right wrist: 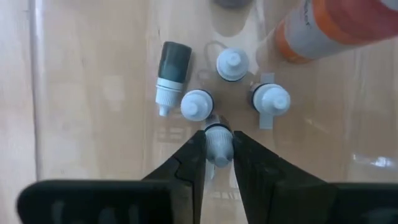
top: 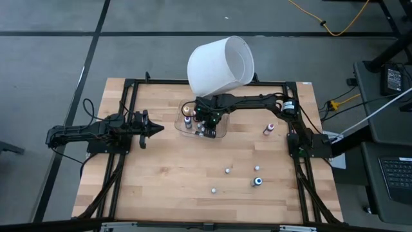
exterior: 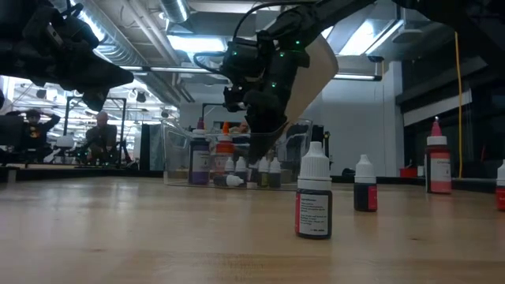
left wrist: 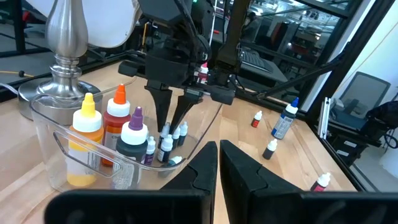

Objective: Pick & Place food coloring
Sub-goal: Put the small green food coloring bottle into the container, then put the left small red food coloring bottle into the container

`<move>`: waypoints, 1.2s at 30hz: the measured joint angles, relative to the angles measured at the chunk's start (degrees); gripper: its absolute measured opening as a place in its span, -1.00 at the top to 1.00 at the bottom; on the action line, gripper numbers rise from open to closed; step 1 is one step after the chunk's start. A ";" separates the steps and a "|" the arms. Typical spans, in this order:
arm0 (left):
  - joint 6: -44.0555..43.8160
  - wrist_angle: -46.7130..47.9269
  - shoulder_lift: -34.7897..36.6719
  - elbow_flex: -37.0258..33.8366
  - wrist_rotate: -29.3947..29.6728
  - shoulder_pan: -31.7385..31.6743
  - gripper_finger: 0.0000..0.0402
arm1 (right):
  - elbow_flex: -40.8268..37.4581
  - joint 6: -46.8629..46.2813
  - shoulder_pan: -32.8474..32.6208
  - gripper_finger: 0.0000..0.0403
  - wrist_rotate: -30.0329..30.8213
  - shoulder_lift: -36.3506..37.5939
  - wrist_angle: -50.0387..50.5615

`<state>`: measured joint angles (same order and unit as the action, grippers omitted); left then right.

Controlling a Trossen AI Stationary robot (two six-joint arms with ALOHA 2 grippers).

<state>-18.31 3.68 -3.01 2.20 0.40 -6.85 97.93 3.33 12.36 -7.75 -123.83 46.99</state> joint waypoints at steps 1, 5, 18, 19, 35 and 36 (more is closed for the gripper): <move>0.00 -0.01 0.00 0.00 0.00 0.00 0.92 | 0.00 0.02 0.00 0.60 0.03 0.00 0.02; 0.00 -0.01 0.00 0.00 -0.02 0.00 0.92 | 0.00 -0.02 0.02 0.60 0.09 0.00 -0.03; 0.00 -0.01 0.00 0.00 -0.01 0.00 0.92 | 0.48 -0.64 0.02 0.16 2.12 -0.03 -0.40; 0.00 0.00 0.00 0.00 0.00 0.00 0.92 | 1.04 -0.52 0.02 0.13 2.11 -0.04 -0.11; 0.00 -0.01 0.00 0.00 -0.01 0.00 0.92 | 5.92 -6.37 -8.11 0.24 9.62 12.72 15.55; 0.00 0.00 0.00 0.00 0.00 0.00 0.92 | 5.92 -6.82 -9.20 0.24 10.57 14.18 16.82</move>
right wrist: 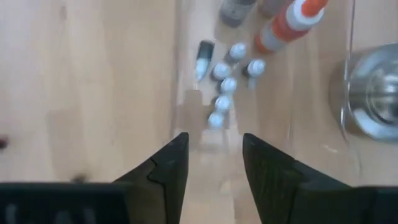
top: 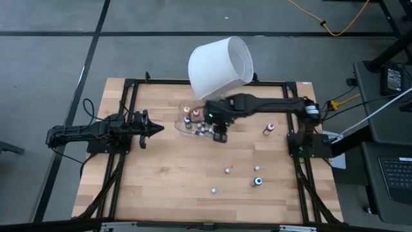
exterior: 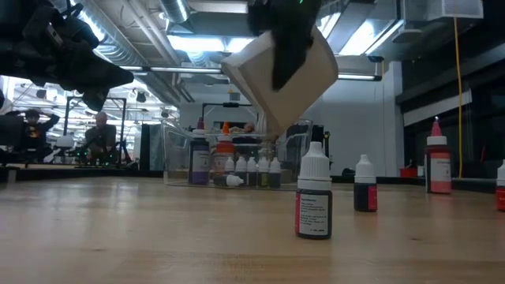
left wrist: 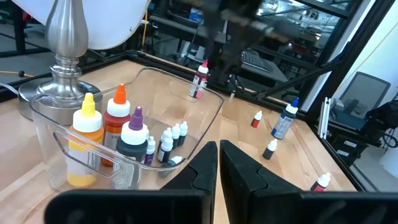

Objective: Pick & Place food coloring
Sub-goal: Put the left small red food coloring bottle into the container

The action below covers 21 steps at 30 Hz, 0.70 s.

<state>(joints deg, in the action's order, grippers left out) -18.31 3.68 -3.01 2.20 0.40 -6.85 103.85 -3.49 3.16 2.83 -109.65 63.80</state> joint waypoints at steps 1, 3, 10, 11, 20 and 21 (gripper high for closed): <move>0.00 -0.02 0.00 0.00 -0.02 0.00 0.93 | 0.00 -0.51 -1.17 0.25 0.98 1.25 1.53; 0.00 0.00 0.00 0.00 -0.02 0.00 0.92 | 0.00 -0.55 -3.76 0.25 2.94 3.78 4.19; 0.00 -0.02 0.00 0.00 -0.02 0.00 0.92 | -0.25 2.22 -14.15 0.25 3.13 8.18 11.31; 0.00 -0.02 0.00 0.00 0.00 0.00 0.92 | -0.26 2.18 -15.54 0.25 2.60 8.26 11.26; 0.00 -0.02 0.00 0.00 -0.02 0.00 0.92 | -1.47 -1.20 -21.48 0.25 1.01 6.70 6.66; 0.00 -0.02 0.00 0.00 -0.02 0.00 0.92 | -2.86 -0.94 -21.67 0.25 0.51 6.70 4.73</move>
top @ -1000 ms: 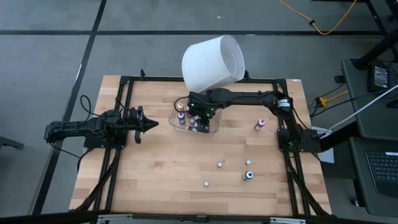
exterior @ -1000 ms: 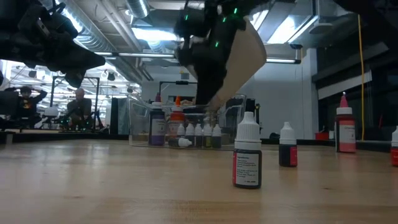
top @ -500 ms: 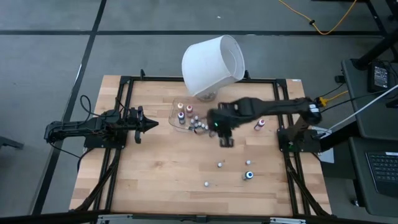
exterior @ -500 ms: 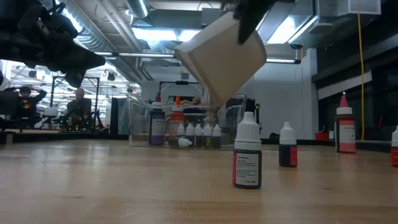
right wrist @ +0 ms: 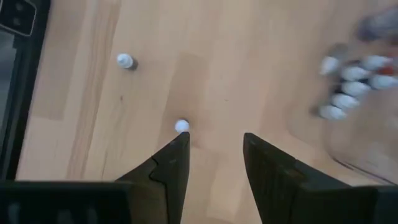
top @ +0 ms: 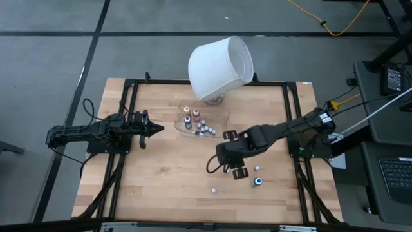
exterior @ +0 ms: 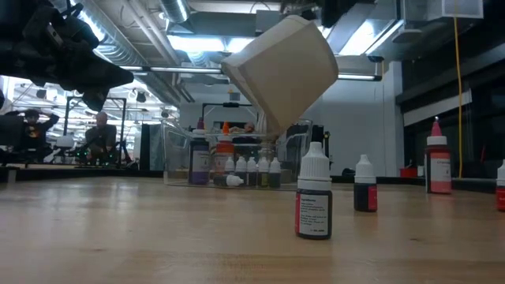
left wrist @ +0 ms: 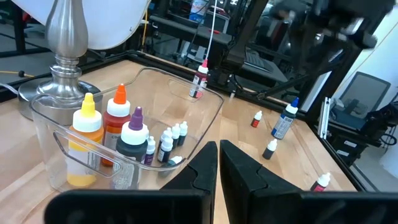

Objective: Pick & Place food coloring
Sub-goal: Put the left small red food coloring bottle into the container

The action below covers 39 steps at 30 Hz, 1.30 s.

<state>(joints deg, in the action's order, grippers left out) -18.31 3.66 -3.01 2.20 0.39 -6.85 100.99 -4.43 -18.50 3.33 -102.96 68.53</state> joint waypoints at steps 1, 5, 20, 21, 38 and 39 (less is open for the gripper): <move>0.01 0.00 0.00 0.00 0.01 0.00 0.92 | -1.72 0.27 -0.17 0.25 -0.62 -0.08 -1.67; 0.00 0.00 0.00 0.00 -0.01 0.00 0.92 | -9.78 -0.11 -0.61 0.23 -2.33 -0.24 -7.22; 0.00 0.00 0.00 0.00 0.02 0.00 0.92 | -26.36 -13.40 -2.12 -0.26 -4.81 -0.26 -24.37; 0.00 0.00 0.00 0.00 0.00 0.00 0.92 | -26.75 -13.38 -2.12 -0.26 -4.73 -0.26 -25.50; 0.00 0.00 0.00 0.00 0.00 0.00 0.92 | -29.20 -11.76 -1.23 -0.05 -4.43 -4.74 -31.45; 0.00 0.00 0.00 0.00 0.02 0.00 0.92 | -29.20 -11.71 -1.11 -0.03 -4.43 -4.74 -31.27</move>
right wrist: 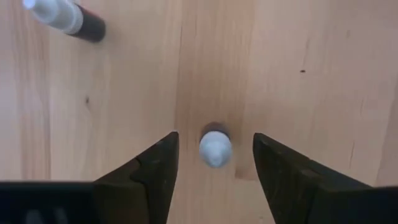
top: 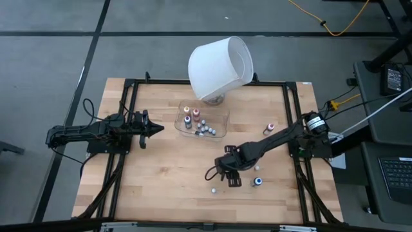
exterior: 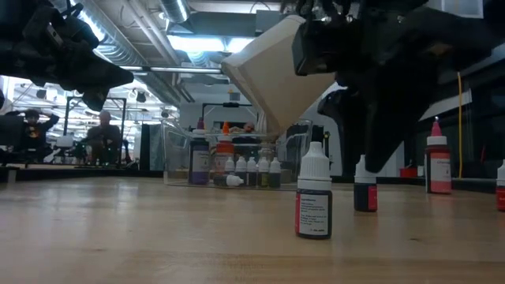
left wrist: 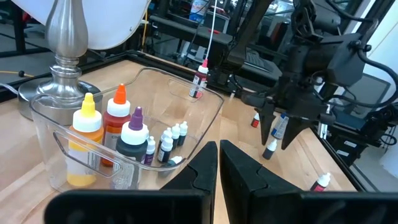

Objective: Pick & Place food coloring
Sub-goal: Put the left small red food coloring bottle into the container

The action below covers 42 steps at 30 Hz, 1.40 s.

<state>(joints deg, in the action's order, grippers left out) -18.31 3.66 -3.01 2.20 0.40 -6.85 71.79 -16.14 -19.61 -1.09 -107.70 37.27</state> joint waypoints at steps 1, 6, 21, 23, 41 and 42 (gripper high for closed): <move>0.00 0.00 0.00 0.00 -0.02 0.00 0.92 | 0.00 0.01 0.14 0.00 0.06 0.02 -0.11; 0.00 0.00 0.00 0.00 -0.02 0.00 0.92 | 0.00 0.09 0.87 0.18 0.60 0.02 -0.25; 0.00 0.00 0.00 0.00 -0.01 0.00 0.92 | 0.02 -0.09 0.87 0.51 -1.61 0.02 0.09; 0.00 0.00 0.00 0.00 -0.02 0.00 0.92 | 0.02 -0.09 0.87 0.51 -1.61 0.02 0.13; 0.00 0.00 0.00 0.00 -0.02 0.00 0.93 | 0.07 -0.11 0.87 0.71 -1.56 0.11 0.45; 0.00 0.00 0.00 0.00 -0.02 0.00 0.93 | 0.11 -0.11 0.87 0.74 -1.56 0.11 0.45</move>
<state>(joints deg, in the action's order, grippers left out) -18.31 3.66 -3.01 2.20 0.38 -6.85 71.90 -16.25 -18.74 -2.66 -107.59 37.71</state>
